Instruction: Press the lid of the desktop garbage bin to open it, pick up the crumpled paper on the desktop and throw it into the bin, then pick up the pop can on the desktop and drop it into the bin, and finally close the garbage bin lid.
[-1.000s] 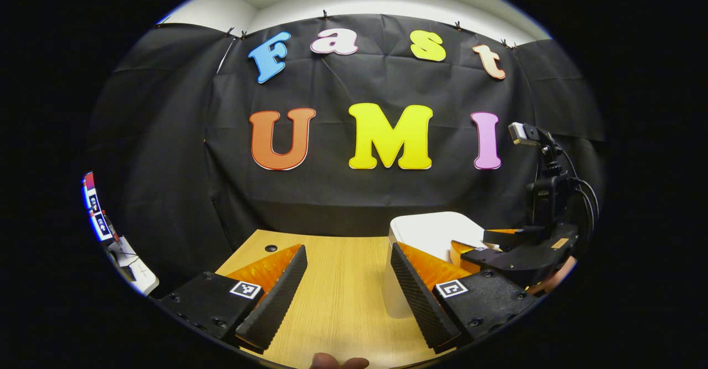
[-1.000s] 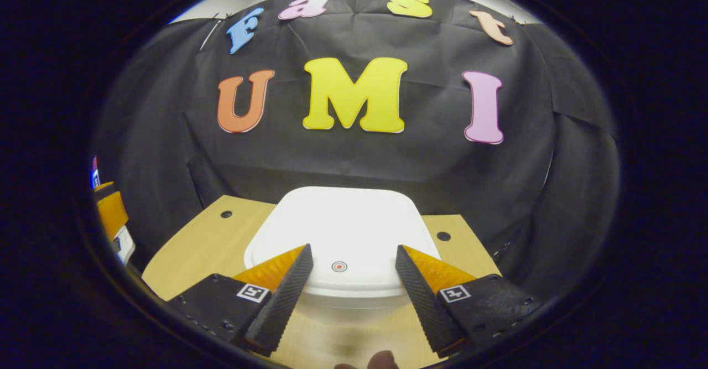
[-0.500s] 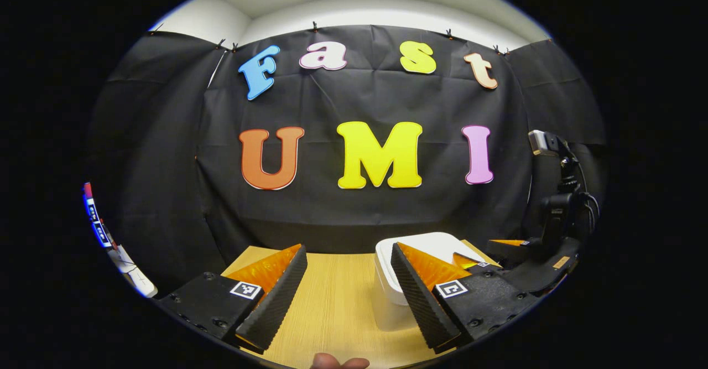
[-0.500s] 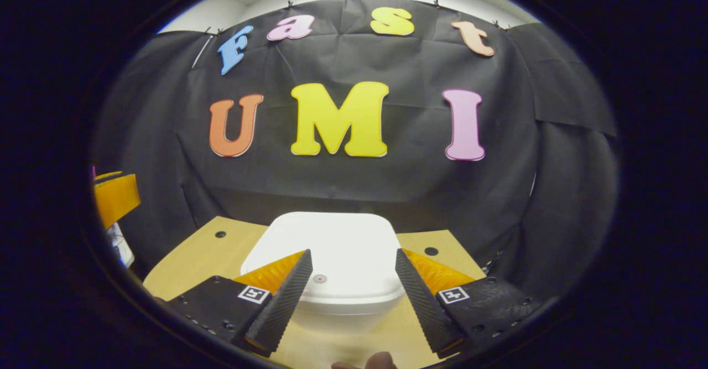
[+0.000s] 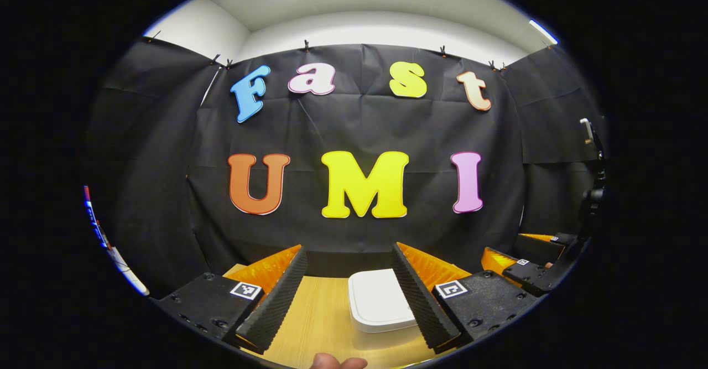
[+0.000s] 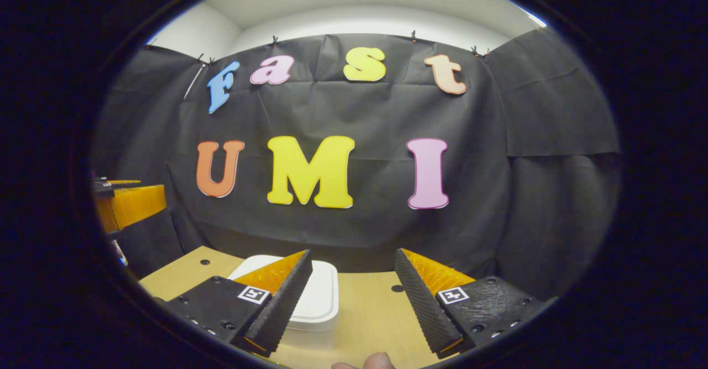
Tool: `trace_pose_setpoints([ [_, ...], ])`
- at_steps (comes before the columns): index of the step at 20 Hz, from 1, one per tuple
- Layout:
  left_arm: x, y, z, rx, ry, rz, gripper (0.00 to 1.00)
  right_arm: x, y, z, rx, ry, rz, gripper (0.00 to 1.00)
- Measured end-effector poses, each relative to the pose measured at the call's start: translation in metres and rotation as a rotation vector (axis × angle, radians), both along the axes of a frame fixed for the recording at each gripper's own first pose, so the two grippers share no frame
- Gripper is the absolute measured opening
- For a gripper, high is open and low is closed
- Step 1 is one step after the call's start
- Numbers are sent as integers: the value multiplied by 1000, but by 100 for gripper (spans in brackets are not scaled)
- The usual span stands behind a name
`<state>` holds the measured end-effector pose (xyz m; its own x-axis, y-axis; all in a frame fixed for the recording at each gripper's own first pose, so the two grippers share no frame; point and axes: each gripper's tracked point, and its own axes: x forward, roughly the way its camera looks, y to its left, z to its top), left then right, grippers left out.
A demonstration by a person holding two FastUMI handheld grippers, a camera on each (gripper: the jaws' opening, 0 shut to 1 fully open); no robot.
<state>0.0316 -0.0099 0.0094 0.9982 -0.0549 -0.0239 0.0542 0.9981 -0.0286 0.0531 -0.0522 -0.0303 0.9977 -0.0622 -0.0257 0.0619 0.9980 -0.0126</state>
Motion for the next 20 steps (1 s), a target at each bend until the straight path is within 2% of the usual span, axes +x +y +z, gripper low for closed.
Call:
trace_pose_setpoints([
  [9, -21, -12, 6, 10, -33, 98, 98, -32, -4, 23, 13, -66, 52, 95],
  [12, -25, -22, 0, -15, -20, 86, 98, -39, 1, 27, -9, -79, 82, 95],
  [17, -27, -31, -2, 32, -32, 82, 98, -36, 8, 35, -34, -96, 111, 94],
  [20, -27, -34, 1, 28, -42, 77, 98, -33, 10, 37, -38, -98, 115, 95],
])
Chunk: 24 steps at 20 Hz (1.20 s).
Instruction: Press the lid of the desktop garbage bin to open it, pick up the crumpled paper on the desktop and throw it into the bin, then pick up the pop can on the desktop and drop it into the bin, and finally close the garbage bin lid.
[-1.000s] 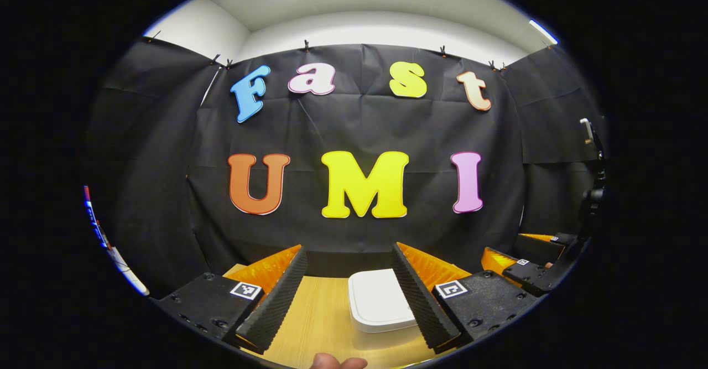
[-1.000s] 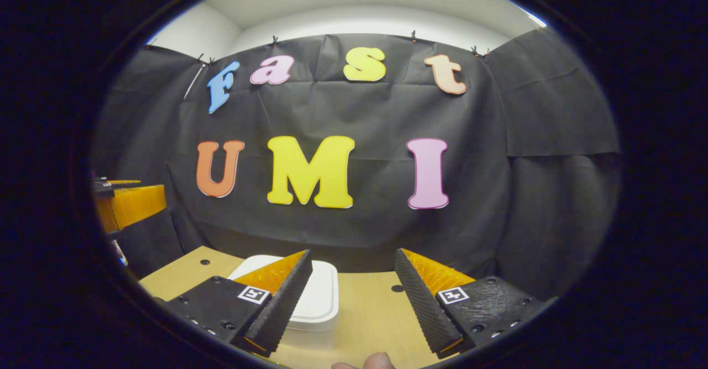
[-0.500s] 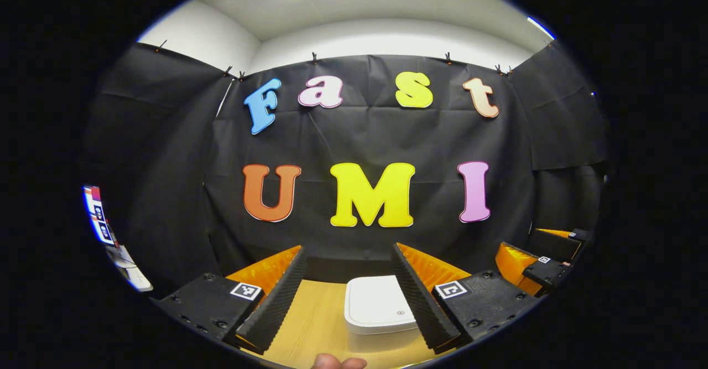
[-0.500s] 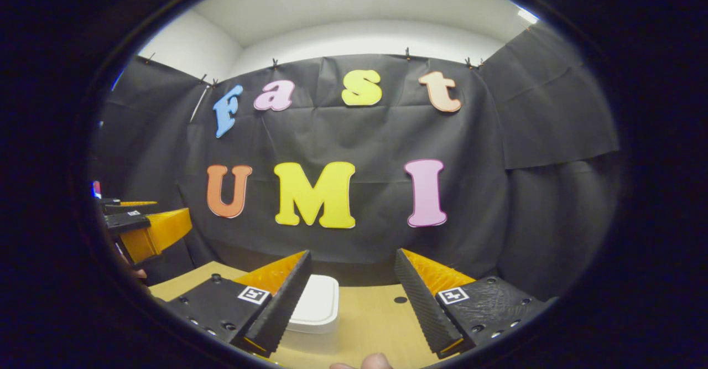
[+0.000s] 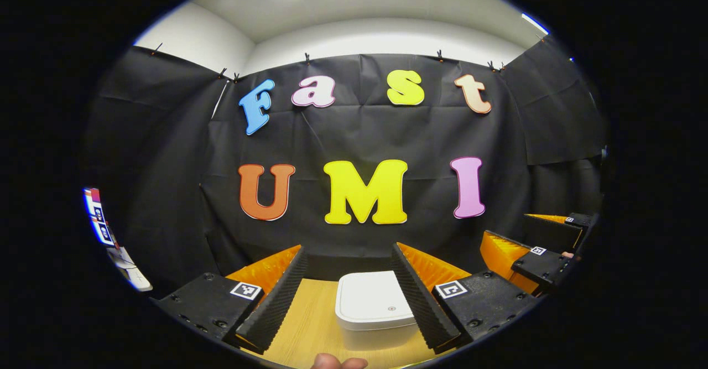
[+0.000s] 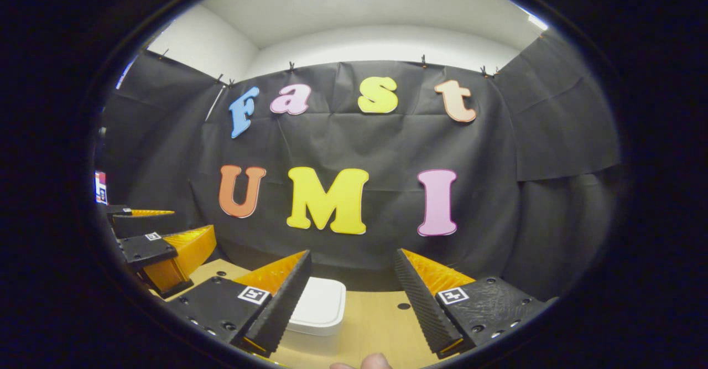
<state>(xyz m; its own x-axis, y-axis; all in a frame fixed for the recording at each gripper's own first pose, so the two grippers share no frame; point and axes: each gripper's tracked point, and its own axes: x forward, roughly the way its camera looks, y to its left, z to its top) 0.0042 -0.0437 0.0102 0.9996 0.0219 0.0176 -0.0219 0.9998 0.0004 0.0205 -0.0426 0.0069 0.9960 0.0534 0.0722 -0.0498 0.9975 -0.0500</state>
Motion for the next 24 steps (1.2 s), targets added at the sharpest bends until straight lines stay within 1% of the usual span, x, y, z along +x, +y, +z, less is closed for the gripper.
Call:
trace_pose_setpoints([
  [2, 1, 2, 1, 4, -2, 1, 98, -2, 0, 4, 5, -11, -2, 94],
  [4, 1, 3, 2, 4, -5, 2, 98, -3, -2, 4, 16, -12, -13, 95],
  [7, 2, -1, 1, 5, 2, -12, 98, -5, 4, 2, 37, 9, 0, 94],
  [10, 0, -1, 2, 8, 3, -17, 98, -5, 1, 5, 32, 4, -17, 94],
  [15, 1, 9, 1, -7, 3, -2, 98, -4, 3, 4, 35, 9, -28, 94],
  [19, 1, 14, 0, -10, 10, 3, 98, -6, 5, 2, 29, 14, -30, 94],
  [20, 1, 14, 0, -3, 10, 5, 98, -7, 7, 3, 28, 15, -28, 95],
  [23, -1, 11, -1, 11, 5, -1, 98, -8, 10, 2, 29, 16, -19, 94],
  [24, 0, 10, 0, 12, 2, -5, 98, -8, 10, 2, 28, 18, -19, 96],
])
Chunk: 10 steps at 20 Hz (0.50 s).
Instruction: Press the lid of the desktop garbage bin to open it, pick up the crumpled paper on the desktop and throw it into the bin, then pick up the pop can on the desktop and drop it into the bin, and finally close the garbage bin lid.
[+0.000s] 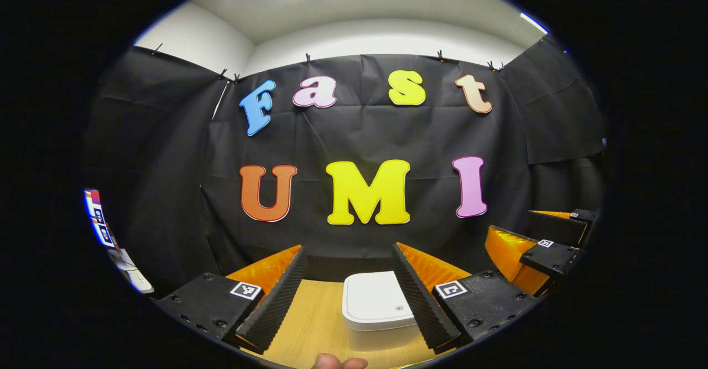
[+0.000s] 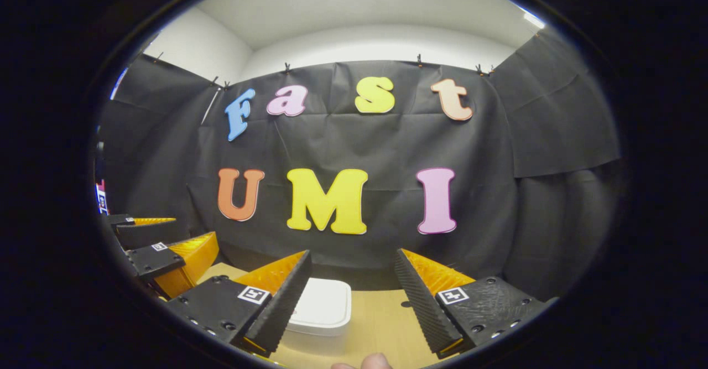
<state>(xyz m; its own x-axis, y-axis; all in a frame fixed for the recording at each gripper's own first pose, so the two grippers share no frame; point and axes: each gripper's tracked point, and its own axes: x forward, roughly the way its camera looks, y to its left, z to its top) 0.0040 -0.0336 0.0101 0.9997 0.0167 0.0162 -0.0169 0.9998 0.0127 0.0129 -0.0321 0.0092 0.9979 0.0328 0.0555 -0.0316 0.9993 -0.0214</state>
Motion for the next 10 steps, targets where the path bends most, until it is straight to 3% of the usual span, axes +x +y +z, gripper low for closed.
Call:
trace_pose_setpoints([
  [10, -4, 3, 2, 5, -6, 7, 98, -4, 1, 2, -3, -1, 4, 94],
])
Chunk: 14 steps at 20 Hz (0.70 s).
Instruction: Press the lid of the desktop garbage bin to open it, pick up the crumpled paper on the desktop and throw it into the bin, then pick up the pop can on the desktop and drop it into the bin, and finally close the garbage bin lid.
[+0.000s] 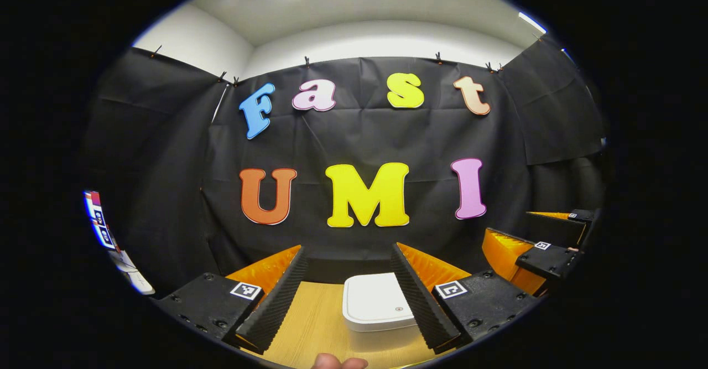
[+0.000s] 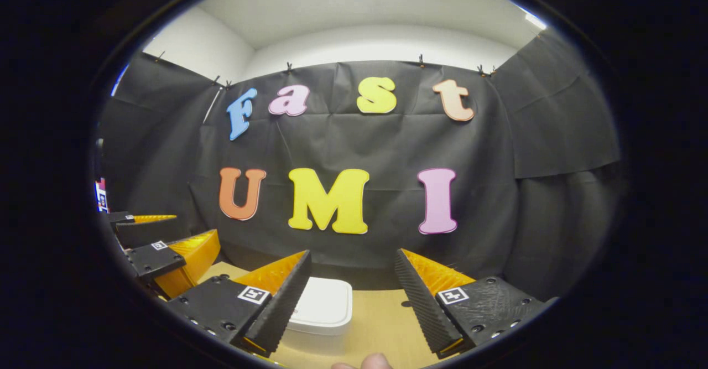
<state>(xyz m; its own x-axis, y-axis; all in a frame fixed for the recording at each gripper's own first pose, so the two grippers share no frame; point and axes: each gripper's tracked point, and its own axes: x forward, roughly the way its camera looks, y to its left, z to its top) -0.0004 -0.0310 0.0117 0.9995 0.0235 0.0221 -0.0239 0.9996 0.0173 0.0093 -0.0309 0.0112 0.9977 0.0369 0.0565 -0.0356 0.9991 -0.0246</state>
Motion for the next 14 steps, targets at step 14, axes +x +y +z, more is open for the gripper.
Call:
trace_pose_setpoints([
  [14, 0, -11, 0, 1, 5, -21, 98, -2, -10, -3, 7, 12, -19, 94],
])
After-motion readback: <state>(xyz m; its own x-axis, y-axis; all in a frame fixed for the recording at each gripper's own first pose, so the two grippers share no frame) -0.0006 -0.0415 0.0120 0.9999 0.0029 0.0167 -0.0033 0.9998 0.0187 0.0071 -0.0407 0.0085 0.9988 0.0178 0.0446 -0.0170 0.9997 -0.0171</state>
